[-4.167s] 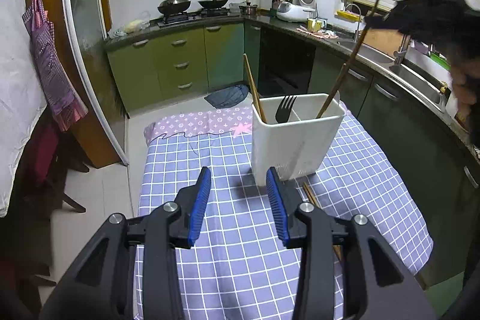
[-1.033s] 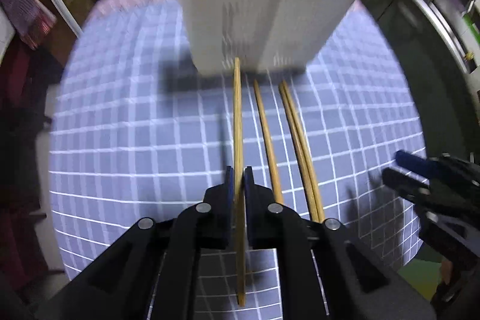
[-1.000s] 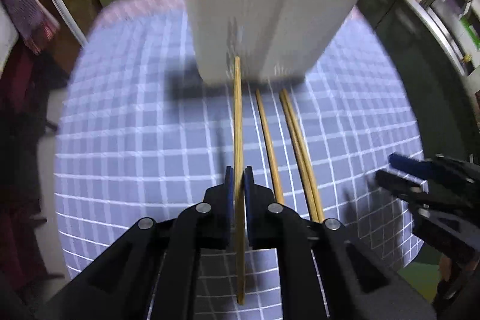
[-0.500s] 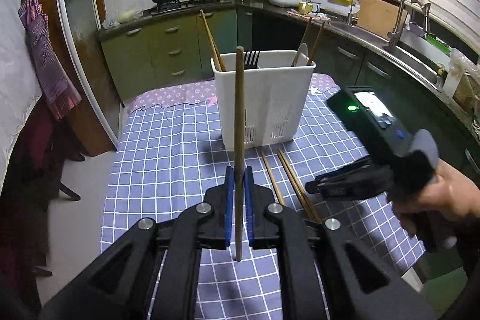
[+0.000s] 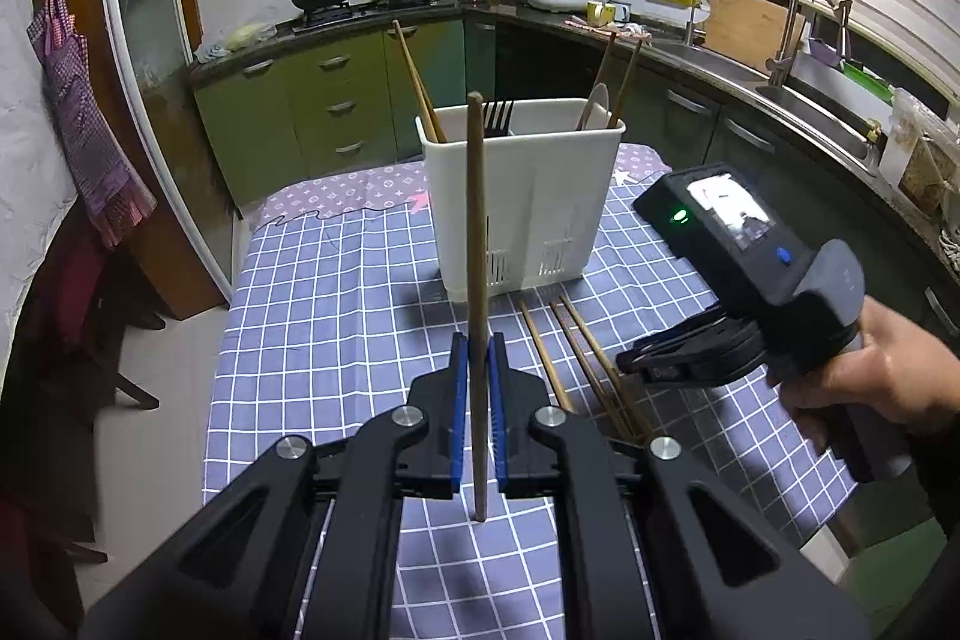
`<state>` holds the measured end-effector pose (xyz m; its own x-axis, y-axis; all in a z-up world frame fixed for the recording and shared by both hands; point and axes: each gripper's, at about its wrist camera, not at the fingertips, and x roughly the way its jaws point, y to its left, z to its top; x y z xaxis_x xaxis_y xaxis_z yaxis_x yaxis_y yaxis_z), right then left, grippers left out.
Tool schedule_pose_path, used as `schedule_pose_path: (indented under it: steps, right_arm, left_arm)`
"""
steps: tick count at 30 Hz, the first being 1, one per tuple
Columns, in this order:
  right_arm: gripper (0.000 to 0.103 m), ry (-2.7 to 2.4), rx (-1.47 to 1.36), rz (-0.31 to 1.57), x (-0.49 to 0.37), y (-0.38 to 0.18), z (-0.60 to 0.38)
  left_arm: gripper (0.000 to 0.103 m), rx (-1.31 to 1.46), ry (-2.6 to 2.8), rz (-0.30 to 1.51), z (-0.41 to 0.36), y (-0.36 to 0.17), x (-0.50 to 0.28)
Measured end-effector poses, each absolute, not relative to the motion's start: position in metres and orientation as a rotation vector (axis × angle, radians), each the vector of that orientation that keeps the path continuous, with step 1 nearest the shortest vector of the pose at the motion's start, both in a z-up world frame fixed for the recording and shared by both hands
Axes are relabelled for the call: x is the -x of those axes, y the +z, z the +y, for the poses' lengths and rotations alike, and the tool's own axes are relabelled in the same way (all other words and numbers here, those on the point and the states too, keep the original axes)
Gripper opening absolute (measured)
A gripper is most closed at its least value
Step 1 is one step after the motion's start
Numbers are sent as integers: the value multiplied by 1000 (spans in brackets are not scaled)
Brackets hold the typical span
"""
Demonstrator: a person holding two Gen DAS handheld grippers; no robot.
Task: Organize utensils
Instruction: 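Lift the chopstick with the left tool while the right tool grasps another chopstick, then drop the chopstick into the caddy with the left tool while the right tool lifts its chopstick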
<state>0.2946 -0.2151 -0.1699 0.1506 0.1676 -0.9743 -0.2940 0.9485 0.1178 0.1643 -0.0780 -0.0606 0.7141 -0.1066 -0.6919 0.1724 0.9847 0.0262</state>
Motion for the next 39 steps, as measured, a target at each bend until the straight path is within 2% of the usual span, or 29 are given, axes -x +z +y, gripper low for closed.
schedule_pose_path:
  steps: [15, 17, 20, 30, 39]
  right_arm:
    - [16, 329, 150, 1410, -306, -185, -185]
    - [9, 312, 175, 1406, -306, -189, -174]
    - [8, 313, 166, 1397, -306, -187, -173]
    - [7, 383, 91, 1241, -274, -130, -186]
    - [7, 411, 1, 1029, -212, -60, -255]
  left_arm:
    - [7, -96, -152, 762, -77, -59, -164]
    - [7, -96, -155, 763, -77, -59, -164]
    - [7, -95, -158, 764, -77, -58, -164]
    - [7, -99, -164, 760, -76, -55, -163]
    - [7, -111, -160, 756, -72, -52, -161]
